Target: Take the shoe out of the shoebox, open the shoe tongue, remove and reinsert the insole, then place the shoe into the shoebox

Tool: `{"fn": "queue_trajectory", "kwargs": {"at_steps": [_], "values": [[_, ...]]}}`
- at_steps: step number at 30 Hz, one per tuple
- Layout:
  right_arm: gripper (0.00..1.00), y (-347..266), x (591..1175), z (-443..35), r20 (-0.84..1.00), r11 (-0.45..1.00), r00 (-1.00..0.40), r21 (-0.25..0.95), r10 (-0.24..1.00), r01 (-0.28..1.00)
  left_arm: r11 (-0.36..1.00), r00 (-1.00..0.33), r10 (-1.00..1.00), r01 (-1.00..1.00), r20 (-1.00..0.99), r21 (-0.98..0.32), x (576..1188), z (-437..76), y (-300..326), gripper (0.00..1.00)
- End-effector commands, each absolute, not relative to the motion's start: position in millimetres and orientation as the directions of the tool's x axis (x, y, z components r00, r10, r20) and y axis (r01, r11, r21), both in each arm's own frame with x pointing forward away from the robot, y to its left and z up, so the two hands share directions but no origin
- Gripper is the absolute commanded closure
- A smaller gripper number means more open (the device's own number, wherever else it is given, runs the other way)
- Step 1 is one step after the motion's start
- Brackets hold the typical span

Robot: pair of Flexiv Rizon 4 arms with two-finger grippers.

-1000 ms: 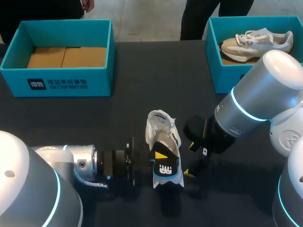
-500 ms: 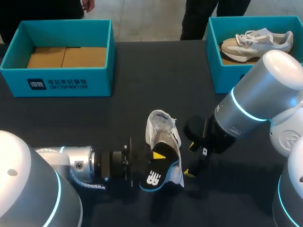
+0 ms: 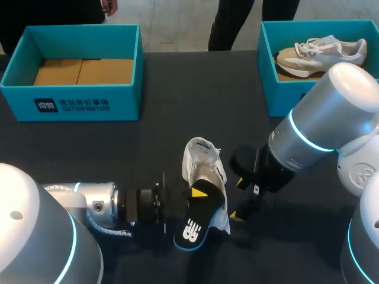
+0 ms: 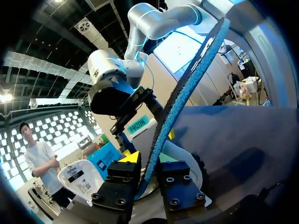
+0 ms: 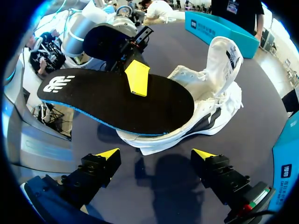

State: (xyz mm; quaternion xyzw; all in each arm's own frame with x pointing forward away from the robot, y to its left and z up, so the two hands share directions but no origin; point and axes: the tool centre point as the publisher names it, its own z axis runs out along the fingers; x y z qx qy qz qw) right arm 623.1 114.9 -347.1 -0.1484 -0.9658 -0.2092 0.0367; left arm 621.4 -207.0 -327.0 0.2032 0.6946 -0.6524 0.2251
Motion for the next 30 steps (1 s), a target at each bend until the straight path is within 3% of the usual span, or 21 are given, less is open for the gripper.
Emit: {"fn": "queue_trajectory", "kwargs": {"at_steps": [1, 9, 11, 12, 13, 30], "values": [[0.0, 115.5, 621.6, -347.0, 0.129, 0.869, -0.953, 0.391, 0.274, 0.303, 0.068, -0.815, -0.005, 0.578, -0.58, -0.813, 618.9, -322.1, -206.6, 0.76], [0.0, 115.5, 621.6, -347.0, 0.129, 0.869, -0.953, 0.391, 0.274, 0.303, 0.066, -0.811, 0.006, 0.584, -0.585, -0.809, 617.5, -320.4, -209.2, 0.79], [0.0, 115.5, 621.6, -347.0, 0.129, 0.869, -0.953, 0.391, 0.274, 0.303, 0.068, -0.809, 0.008, 0.587, -0.588, -0.807, 617.2, -320.0, -209.4, 0.87], [0.0, 115.5, 621.6, -347.0, 0.129, 0.869, -0.953, 0.391, 0.274, 0.303, 0.068, -0.809, 0.008, 0.587, -0.588, -0.807, 617.1, -320.0, -209.4, 0.99], [0.0, 115.5, 621.6, -347.0, 0.129, 0.869, -0.953, 0.391, 0.274, 0.303, 0.068, -0.809, 0.007, 0.587, -0.588, -0.807, 617.0, -319.9, -209.4, 1.0], [0.0, 115.5, 621.6, -347.0, 0.129, 0.869, -0.953, 0.391, 0.274, 0.303, 0.001, -0.851, -0.023, 0.524, -0.524, -0.851, 617.2, -315.8, -211.2, 1.0]]}}
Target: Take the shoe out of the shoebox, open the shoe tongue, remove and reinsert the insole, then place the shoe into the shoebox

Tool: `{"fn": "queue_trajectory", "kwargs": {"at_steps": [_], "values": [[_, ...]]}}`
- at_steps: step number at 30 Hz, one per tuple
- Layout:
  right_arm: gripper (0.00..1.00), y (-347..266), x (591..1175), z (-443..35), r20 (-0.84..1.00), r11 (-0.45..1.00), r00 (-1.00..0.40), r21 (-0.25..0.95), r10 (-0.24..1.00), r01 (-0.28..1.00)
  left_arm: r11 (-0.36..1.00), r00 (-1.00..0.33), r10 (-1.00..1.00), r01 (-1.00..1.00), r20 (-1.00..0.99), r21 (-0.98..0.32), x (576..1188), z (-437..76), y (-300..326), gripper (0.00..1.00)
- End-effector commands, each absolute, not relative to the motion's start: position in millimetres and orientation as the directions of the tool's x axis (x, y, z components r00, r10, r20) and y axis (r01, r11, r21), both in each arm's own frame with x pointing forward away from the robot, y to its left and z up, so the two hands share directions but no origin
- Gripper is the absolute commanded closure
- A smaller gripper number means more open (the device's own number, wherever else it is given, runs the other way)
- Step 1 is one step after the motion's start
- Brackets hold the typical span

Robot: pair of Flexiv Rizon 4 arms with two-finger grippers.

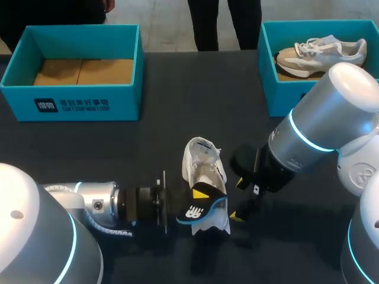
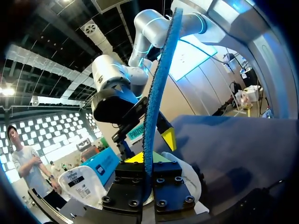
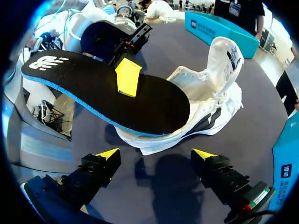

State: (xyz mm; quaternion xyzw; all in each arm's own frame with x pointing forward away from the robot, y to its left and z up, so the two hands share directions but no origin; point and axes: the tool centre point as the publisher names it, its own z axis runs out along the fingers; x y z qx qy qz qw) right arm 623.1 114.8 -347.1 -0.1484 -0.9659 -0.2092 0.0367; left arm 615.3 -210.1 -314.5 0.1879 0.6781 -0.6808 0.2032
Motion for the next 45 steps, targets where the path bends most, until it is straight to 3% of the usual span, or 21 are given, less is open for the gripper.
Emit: {"fn": "queue_trajectory", "kwargs": {"at_steps": [1, 31, 45], "values": [[0.0, 115.5, 621.6, -347.0, 0.129, 0.869, -0.953, 0.391, 0.274, 0.303, 0.003, -0.852, -0.025, 0.523, -0.523, -0.852, 618.3, -316.4, -211.4, 1.0], [0.0, 115.5, 621.6, -347.0, 0.129, 0.869, -0.953, 0.391, 0.274, 0.303, 0.157, -0.836, -0.008, 0.542, -0.549, -0.826, 643.5, -346.5, -215.5, 1.0], [0.0, 115.5, 621.6, -347.0, 0.129, 0.869, -0.953, 0.391, 0.274, 0.303, 0.146, -0.828, 0.007, 0.555, -0.56, -0.819, 634.6, -339.7, -209.4, 1.0]]}}
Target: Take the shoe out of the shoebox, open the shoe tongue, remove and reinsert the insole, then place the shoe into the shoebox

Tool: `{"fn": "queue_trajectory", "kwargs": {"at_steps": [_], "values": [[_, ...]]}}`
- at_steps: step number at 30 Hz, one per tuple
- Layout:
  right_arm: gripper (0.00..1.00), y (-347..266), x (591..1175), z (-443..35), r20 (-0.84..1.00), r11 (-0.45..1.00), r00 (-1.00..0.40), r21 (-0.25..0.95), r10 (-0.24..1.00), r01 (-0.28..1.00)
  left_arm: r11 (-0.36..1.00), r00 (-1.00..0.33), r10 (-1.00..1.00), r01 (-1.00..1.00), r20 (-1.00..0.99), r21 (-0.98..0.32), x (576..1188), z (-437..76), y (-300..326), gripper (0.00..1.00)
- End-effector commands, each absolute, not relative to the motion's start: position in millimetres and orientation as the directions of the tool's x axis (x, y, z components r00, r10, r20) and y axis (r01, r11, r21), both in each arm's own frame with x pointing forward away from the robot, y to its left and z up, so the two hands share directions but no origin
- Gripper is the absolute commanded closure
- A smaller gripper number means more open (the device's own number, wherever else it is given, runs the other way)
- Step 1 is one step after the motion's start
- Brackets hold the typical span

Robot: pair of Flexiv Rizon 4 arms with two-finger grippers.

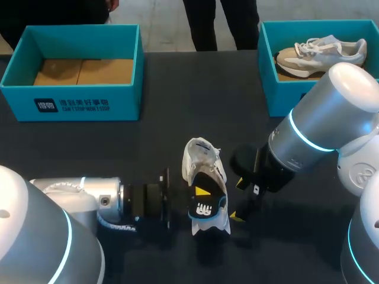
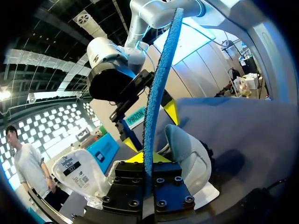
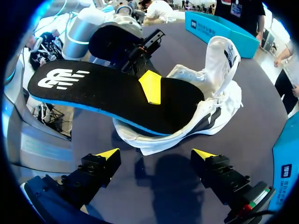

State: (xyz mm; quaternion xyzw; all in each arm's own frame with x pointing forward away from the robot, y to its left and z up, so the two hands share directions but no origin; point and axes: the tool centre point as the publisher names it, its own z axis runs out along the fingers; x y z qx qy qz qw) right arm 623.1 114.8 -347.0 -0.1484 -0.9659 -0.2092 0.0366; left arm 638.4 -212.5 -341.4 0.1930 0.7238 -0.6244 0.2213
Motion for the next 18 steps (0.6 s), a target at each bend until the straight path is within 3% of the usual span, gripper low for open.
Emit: {"fn": "queue_trajectory", "kwargs": {"at_steps": [1, 4, 8, 18], "values": [[0.0, 115.5, 621.6, -347.0, 0.129, 0.869, -0.953, 0.391, 0.274, 0.303, 0.146, -0.829, 0.009, 0.555, -0.56, -0.819, 634.1, -339.4, -209.3, 1.0], [0.0, 115.5, 621.6, -347.0, 0.129, 0.869, -0.953, 0.391, 0.274, 0.303, 0.144, -0.829, 0.011, 0.555, -0.559, -0.819, 632.7, -338.8, -209.6, 1.0], [0.0, 115.5, 621.6, -347.0, 0.129, 0.869, -0.953, 0.391, 0.274, 0.303, 0.14, -0.828, 0.017, 0.557, -0.56, -0.819, 631.1, -338.3, -210.5, 0.84], [0.0, 115.5, 621.6, -347.0, 0.129, 0.869, -0.953, 0.391, 0.274, 0.303, 0.135, -0.824, 0.025, 0.565, -0.567, -0.814, 628.4, -335.6, -212.0, 0.73]]}}
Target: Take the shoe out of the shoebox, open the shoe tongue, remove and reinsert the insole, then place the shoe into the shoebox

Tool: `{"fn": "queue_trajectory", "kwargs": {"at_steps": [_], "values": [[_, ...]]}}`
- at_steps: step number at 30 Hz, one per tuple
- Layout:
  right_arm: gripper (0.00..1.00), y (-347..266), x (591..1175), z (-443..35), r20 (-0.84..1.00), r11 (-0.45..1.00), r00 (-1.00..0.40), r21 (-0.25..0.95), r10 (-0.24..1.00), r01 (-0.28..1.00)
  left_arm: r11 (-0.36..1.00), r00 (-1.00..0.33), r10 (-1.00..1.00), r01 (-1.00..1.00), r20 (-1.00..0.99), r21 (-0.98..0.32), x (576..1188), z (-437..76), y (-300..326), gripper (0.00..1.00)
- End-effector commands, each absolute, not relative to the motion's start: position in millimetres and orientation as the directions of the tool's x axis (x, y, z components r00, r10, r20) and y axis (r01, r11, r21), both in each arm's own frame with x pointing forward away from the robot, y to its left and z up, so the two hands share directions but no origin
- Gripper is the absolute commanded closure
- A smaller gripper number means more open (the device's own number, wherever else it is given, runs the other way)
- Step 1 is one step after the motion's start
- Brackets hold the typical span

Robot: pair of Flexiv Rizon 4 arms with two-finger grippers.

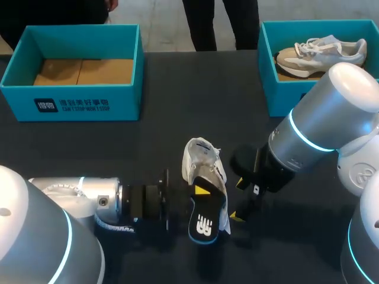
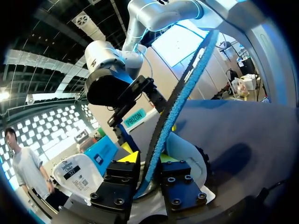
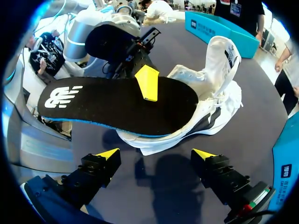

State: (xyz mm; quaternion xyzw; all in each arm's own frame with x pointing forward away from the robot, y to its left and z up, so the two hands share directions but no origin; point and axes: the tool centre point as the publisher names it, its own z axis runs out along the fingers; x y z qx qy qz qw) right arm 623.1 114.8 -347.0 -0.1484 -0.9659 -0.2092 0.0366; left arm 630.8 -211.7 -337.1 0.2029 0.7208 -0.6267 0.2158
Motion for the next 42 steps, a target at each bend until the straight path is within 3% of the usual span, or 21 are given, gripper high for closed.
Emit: {"fn": "queue_trajectory", "kwargs": {"at_steps": [1, 13, 15, 16, 17, 42], "values": [[0.0, 115.5, 621.6, -347.0, 0.129, 0.869, -0.953, 0.391, 0.274, 0.303, 0.134, -0.823, 0.026, 0.566, -0.568, -0.813, 628.0, -334.8, -211.9, 0.71], [0.0, 115.5, 621.6, -347.0, 0.129, 0.869, -0.953, 0.391, 0.274, 0.303, 0.126, -0.809, 0.037, 0.587, -0.587, -0.8, 624.1, -328.5, -211.2, 0.72], [0.0, 115.5, 621.6, -347.0, 0.129, 0.869, -0.953, 0.391, 0.274, 0.303, 0.127, -0.808, 0.037, 0.588, -0.588, -0.799, 624.1, -328.4, -211.2, 0.82], [0.0, 115.5, 621.6, -347.0, 0.129, 0.869, -0.953, 0.391, 0.274, 0.303, 0.126, -0.808, 0.036, 0.587, -0.588, -0.799, 623.8, -328.5, -211.1, 0.98], [0.0, 115.5, 621.6, -347.0, 0.129, 0.869, -0.953, 0.391, 0.274, 0.303, 0.124, -0.809, 0.034, 0.586, -0.587, -0.8, 623.3, -328.6, -210.8, 1.0], [0.0, 115.5, 621.6, -347.0, 0.129, 0.869, -0.953, 0.391, 0.274, 0.303, -0.032, -0.856, -0.044, 0.517, -0.515, -0.856, 612.0, -294.8, -204.5, 1.0]]}}
